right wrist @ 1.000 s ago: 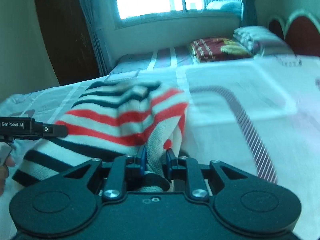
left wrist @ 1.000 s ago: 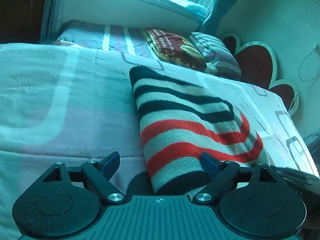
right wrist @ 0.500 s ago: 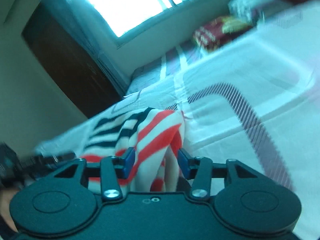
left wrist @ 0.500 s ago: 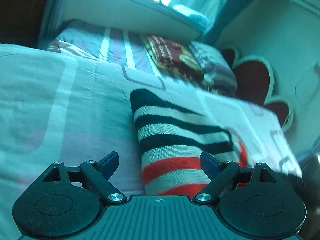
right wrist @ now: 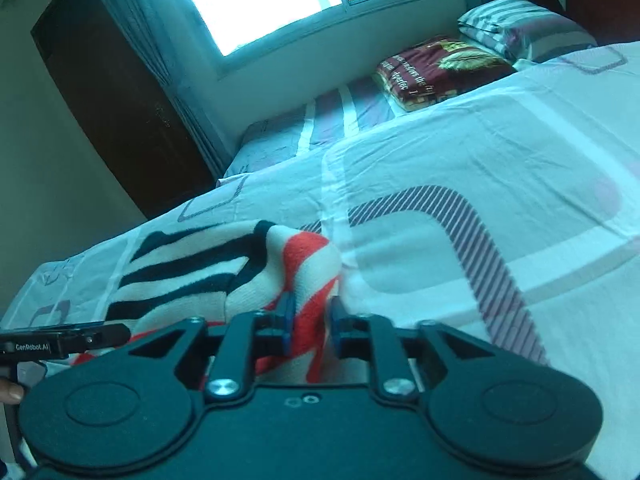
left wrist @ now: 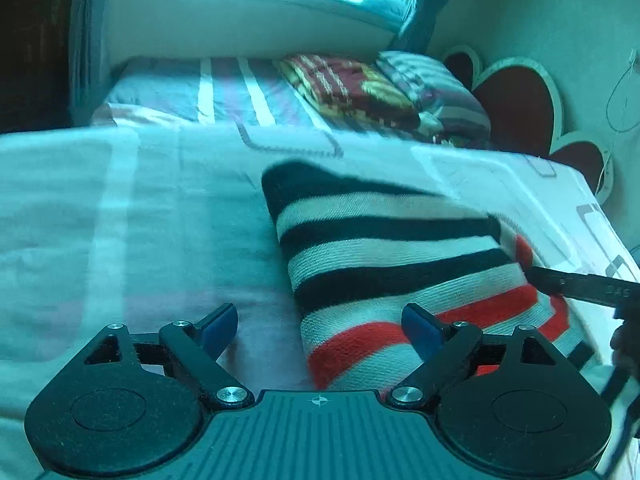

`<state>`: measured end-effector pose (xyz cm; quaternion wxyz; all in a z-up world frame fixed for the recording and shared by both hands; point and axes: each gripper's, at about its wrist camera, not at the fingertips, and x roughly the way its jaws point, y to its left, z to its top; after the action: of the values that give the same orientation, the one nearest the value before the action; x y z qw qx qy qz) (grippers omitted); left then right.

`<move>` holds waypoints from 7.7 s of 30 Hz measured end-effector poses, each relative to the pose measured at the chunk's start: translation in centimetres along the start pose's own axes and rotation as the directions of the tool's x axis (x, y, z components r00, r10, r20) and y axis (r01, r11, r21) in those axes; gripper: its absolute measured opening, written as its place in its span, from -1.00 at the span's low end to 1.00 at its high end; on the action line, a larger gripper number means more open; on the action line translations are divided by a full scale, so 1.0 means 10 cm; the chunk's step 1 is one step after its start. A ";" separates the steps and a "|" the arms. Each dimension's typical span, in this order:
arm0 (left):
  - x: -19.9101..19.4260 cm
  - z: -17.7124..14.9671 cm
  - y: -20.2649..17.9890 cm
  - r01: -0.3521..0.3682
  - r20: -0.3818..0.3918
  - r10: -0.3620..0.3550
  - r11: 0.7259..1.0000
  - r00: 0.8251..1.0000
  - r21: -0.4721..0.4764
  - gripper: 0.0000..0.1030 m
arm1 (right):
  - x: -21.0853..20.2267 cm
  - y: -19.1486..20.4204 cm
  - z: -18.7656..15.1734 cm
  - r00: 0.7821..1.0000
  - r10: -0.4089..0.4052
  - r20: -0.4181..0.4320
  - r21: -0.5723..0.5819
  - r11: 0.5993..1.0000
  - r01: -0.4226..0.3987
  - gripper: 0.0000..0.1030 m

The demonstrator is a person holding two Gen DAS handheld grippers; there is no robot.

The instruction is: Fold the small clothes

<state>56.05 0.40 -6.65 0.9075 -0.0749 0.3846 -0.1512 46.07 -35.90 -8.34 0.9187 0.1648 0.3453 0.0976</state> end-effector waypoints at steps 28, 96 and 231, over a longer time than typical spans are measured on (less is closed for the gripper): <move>-1.09 -0.77 -0.28 0.050 0.067 -0.053 0.998 0.996 0.048 0.80 | -1.03 0.51 -0.66 0.998 -0.040 -0.058 -0.142 0.989 0.031 -0.41; -0.14 -0.44 -0.03 0.246 -0.127 -0.266 0.956 0.955 -0.158 0.72 | -0.06 -0.32 -0.37 0.891 0.404 -0.208 0.319 0.889 -0.329 0.31; -3.99 -2.47 0.82 -0.312 0.180 0.367 0.910 0.913 -0.273 1.00 | -1.81 3.44 -1.68 0.983 0.112 -0.146 -0.408 0.898 -0.163 0.99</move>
<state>13.75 20.89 1.16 0.9423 -0.1317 0.3006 0.0667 19.20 -5.41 3.39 0.9013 -0.0178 0.3577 0.2435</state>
